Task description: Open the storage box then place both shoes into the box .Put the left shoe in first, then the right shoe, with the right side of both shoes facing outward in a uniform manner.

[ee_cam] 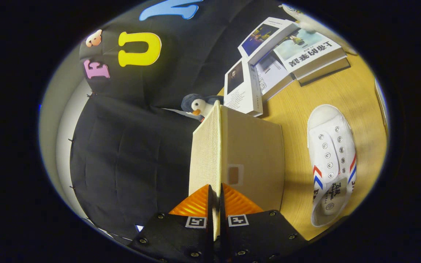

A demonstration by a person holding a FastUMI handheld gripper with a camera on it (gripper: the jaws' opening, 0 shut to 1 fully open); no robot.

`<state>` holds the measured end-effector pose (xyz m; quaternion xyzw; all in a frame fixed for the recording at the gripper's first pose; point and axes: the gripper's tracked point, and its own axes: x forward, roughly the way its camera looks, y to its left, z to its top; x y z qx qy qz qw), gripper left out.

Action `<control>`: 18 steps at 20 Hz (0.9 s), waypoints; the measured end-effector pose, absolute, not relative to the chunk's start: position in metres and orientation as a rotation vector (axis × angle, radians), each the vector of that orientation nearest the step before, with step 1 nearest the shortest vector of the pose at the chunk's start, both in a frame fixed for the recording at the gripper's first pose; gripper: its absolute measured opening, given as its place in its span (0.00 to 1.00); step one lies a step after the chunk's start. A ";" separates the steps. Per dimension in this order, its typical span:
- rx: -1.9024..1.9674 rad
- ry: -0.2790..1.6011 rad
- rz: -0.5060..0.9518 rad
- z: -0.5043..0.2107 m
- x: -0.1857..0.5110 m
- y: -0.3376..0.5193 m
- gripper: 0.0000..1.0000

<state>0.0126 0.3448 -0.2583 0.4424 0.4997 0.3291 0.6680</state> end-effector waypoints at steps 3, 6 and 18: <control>0.995 1.085 0.787 -0.227 0.015 0.351 0.07; 0.947 1.049 0.828 -0.199 0.017 0.362 0.07; 0.780 0.941 1.047 -0.100 0.026 0.490 0.11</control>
